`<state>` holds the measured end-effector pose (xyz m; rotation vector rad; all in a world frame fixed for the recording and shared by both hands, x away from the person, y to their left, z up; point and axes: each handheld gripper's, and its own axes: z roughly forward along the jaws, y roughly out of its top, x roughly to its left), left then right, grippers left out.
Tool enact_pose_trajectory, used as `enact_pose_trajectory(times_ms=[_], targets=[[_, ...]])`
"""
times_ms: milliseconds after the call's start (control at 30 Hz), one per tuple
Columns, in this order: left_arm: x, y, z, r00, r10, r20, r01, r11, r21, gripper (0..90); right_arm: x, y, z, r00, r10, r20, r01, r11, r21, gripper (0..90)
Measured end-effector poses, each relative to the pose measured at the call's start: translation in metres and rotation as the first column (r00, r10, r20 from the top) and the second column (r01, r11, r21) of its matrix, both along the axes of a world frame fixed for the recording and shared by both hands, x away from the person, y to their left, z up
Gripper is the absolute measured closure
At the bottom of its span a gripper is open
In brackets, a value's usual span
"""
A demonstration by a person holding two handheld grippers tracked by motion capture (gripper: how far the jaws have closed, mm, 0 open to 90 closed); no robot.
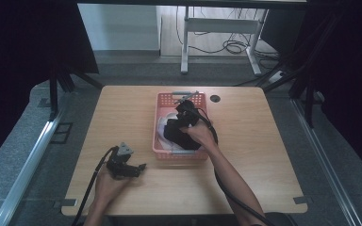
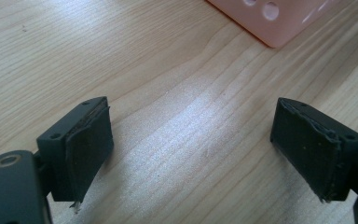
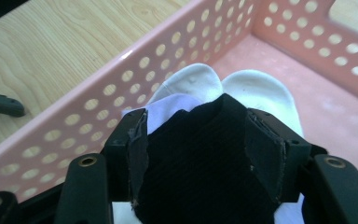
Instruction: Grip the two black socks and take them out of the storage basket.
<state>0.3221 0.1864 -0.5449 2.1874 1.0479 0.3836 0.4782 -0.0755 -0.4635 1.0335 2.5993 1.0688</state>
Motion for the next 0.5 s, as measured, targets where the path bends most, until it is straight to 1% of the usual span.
enact_pose_trajectory(times_ms=[33,100,133,200,233,267,367,400,467,500], targets=[[0.0,0.0,0.0,1.0,-0.001,-0.001,0.001,1.0,0.0,12.7,0.003,0.003,-0.005,0.9999,-0.006,-0.012,0.006,1.0,-0.006,40.8],[0.0,0.0,0.0,1.0,-0.001,-0.001,0.001,1.0,0.001,12.7,0.005,0.004,-0.007,0.9998,-0.01,-0.02,0.009,0.9999,-0.01,41.1],[0.0,0.0,0.0,1.0,0.0,-0.001,0.0,1.0,0.001,12.7,0.006,0.006,-0.012,0.9994,-0.016,-0.031,0.015,0.9996,-0.022,42.0],[0.0,0.0,0.0,1.0,0.0,-0.001,0.0,1.0,0.0,12.6,0.007,0.007,-0.014,0.9992,-0.019,-0.036,0.018,0.9993,-0.032,42.4],[0.0,0.0,0.0,1.0,0.0,-0.001,0.0,1.0,-0.001,12.6,0.009,0.01,-0.019,0.9987,-0.026,-0.044,0.023,0.9972,-0.071,42.5],[0.0,0.0,0.0,1.0,0.0,-0.001,0.0,1.0,-0.002,12.6,0.009,0.01,-0.019,0.9987,-0.026,-0.044,0.023,0.9972,-0.071,42.5],[0.0,0.0,0.0,1.0,-0.001,0.0,0.001,1.0,0.001,12.7,0.012,0.013,-0.026,0.9978,-0.024,-0.061,0.017,0.9942,-0.106,45.2],[0.0,0.0,0.0,1.0,0.0,-0.001,0.0,1.0,0.001,12.6,0.012,0.013,-0.028,0.9975,-0.027,-0.066,0.019,0.993,-0.116,48.0],[0.0,0.0,0.0,1.0,0.0,0.0,0.0,1.0,0.001,12.6,0.012,0.013,-0.031,0.9966,-0.03,-0.076,0.02,0.9917,-0.127,60.6],[0.0,0.0,0.0,1.0,0.0,-0.001,0.0,1.0,0.001,12.6,0.012,0.013,-0.032,0.997,-0.04,-0.066,0.03,0.989,-0.145,73.8]])
